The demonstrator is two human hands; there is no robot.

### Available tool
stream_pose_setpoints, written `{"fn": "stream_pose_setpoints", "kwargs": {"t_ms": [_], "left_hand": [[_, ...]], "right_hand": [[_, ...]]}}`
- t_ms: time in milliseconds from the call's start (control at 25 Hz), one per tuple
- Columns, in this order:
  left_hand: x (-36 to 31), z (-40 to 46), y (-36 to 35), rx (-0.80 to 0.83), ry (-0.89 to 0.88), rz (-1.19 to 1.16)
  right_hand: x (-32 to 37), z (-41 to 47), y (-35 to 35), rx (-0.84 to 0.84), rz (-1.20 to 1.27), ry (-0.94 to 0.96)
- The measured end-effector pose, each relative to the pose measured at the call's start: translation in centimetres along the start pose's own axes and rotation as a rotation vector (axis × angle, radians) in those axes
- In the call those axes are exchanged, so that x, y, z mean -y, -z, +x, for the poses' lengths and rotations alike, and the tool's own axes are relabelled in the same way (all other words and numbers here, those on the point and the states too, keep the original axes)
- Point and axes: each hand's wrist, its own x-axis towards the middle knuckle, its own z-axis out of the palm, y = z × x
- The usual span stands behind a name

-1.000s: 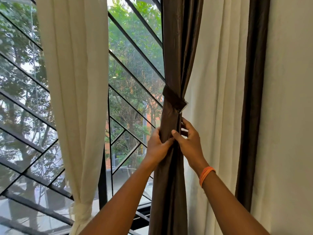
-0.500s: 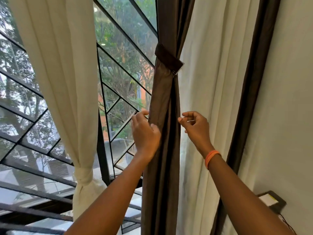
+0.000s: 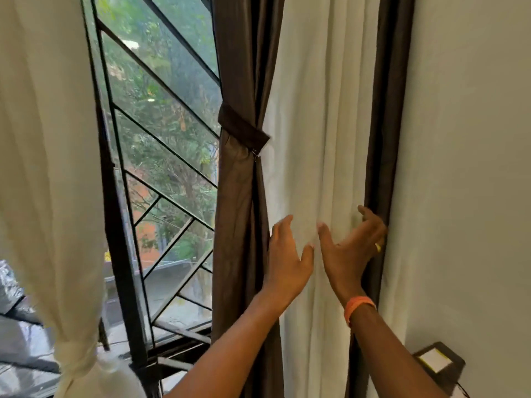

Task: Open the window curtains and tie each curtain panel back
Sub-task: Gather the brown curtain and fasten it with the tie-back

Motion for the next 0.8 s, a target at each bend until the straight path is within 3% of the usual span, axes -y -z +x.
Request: {"fn": "stream_pose_setpoints", "kwargs": {"t_ms": [160, 400, 560, 680, 720, 800], "left_hand": [[-0.8, 2.7, -3.3, -0.083, 0.175, 0.017], [1.1, 6.1, -6.0, -0.171, 0.435, -0.11], [3.6, 6.0, -7.7, -0.423, 0.436, -0.125], [5.2, 6.6, -8.1, -0.278, 0.601, -0.271], [5.6, 6.6, -8.2, -0.211, 0.604, -0.292], [5.7, 6.2, -8.8, -0.232, 0.556, -0.233]], "right_hand": [[-3.2, 3.7, 0.6, 0.172, 0.304, -0.168], [-9.0, 9.7, 1.2, 0.13, 0.258, -0.124], [-10.1, 10.9, 0.9, 0.073, 0.232, -0.042], [-10.5, 10.2, -0.1, 0.099, 0.21, 0.037], [-10.8, 9.8, -0.4, 0.123, 0.223, 0.066], [-11.4, 9.6, -0.5, 0.148, 0.239, 0.136]]}}
